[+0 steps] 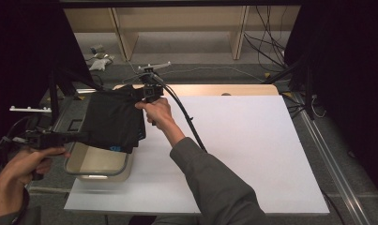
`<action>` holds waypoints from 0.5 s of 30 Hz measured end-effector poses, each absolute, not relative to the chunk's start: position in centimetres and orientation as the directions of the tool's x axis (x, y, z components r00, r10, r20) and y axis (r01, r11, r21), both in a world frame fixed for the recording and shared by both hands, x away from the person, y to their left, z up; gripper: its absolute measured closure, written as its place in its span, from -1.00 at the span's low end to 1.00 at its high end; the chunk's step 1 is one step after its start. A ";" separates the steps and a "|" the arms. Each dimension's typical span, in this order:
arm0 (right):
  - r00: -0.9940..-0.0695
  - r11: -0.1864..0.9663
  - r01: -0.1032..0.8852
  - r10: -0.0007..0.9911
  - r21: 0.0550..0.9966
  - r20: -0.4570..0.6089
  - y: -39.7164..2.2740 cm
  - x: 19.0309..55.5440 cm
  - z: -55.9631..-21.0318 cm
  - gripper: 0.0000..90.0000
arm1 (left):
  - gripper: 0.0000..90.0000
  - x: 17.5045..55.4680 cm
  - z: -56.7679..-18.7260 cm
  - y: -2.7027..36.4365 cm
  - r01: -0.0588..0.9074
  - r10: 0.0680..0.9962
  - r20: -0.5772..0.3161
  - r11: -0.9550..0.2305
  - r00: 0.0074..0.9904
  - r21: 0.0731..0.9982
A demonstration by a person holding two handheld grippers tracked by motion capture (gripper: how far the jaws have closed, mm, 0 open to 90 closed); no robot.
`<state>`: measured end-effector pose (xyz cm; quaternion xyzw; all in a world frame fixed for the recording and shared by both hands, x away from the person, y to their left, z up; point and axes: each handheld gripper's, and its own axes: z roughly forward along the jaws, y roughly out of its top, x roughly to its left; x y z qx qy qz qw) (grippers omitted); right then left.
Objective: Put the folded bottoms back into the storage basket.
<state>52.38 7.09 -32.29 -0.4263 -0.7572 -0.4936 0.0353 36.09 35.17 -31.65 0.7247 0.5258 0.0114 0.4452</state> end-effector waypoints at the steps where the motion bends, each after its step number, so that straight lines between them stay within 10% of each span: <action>1: -0.632 0.147 0.682 0.611 0.717 0.476 7.3 52.4 -32.3 0.71 | 0.85 36.0 -31.7 35.3 0.753 0.773 -0.453 -0.048 0.444 0.656; 15: -0.633 0.166 0.686 0.615 0.708 0.469 8.9 52.2 -33.1 0.71 | 0.85 35.8 -32.5 37.0 0.776 0.796 -0.458 -0.021 0.394 0.630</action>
